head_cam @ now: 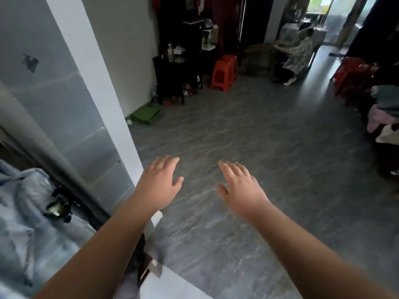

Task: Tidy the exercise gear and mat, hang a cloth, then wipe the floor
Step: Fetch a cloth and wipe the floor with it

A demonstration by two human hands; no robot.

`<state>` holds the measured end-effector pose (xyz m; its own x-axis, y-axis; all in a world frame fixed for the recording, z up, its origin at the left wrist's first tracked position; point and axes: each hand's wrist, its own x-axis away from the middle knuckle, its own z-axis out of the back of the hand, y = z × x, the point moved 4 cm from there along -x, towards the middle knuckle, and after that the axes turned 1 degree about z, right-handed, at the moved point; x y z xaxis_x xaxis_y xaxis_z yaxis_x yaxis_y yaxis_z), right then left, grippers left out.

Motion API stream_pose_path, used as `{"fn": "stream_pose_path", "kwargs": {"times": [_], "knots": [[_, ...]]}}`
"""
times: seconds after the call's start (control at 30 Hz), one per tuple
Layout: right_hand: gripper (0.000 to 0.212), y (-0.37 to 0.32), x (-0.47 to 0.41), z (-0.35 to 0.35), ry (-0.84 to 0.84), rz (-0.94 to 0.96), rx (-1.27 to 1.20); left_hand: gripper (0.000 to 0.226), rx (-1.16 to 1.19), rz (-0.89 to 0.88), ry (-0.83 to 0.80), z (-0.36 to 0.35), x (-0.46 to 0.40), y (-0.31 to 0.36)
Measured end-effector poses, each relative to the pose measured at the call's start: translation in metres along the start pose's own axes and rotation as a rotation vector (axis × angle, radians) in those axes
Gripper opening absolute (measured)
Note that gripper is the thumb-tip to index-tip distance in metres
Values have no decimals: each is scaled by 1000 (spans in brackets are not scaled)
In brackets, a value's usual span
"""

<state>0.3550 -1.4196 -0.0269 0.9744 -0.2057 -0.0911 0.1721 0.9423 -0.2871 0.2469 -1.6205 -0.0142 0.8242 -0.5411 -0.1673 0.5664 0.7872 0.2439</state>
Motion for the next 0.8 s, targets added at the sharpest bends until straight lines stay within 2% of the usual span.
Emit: {"fn": "stream_pose_path", "kwargs": {"times": [0.27, 0.63, 0.8], "knots": [[64, 51, -185, 6, -17, 26, -19, 61, 46, 99, -64, -46, -178, -31], [63, 121, -487, -13, -35, -40, -63, 68, 94, 137, -152, -92, -502, -111], [64, 160, -609, -15, -26, -53, -51, 67, 68, 146, -183, -101, -626, -123]]}}
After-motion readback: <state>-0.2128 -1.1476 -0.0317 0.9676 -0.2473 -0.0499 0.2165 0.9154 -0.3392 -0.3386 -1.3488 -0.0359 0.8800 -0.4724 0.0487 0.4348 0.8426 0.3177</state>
